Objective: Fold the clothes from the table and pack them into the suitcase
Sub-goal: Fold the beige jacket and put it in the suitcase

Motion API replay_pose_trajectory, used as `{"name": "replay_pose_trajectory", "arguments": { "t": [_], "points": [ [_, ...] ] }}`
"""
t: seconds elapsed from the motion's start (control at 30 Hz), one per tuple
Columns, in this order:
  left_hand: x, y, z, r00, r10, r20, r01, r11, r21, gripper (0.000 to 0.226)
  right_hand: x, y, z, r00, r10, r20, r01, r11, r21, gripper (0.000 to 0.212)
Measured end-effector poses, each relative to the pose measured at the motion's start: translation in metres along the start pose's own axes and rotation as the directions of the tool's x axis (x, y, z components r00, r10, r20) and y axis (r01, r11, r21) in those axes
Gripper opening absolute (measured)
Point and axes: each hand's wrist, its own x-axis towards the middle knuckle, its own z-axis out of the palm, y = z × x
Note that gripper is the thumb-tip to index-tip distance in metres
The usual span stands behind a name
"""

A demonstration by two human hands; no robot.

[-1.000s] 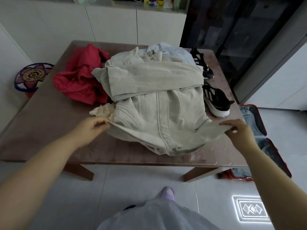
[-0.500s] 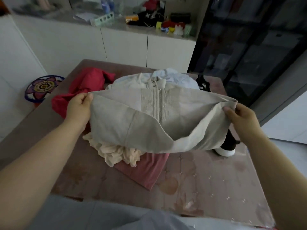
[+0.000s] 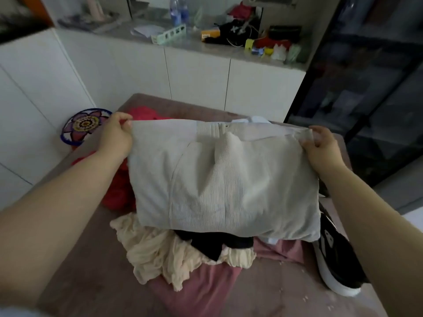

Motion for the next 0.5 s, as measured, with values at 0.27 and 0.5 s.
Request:
{"name": "replay_pose_trajectory", "arguments": {
  "t": [0.27,0.5],
  "points": [
    [-0.001,-0.021,0.057,0.913,-0.047,0.404,-0.130,0.907,0.400,0.044,0.008,0.038,0.036,0.980,0.117,0.161,-0.061,0.947,-0.316,0.043],
    [-0.016,-0.011,0.023,0.751,0.117,0.650,-0.476,0.778,0.410,0.091,-0.023,0.033,0.023,0.960,0.170,0.223,-0.036,0.863,-0.505,0.065]
  ]
}}
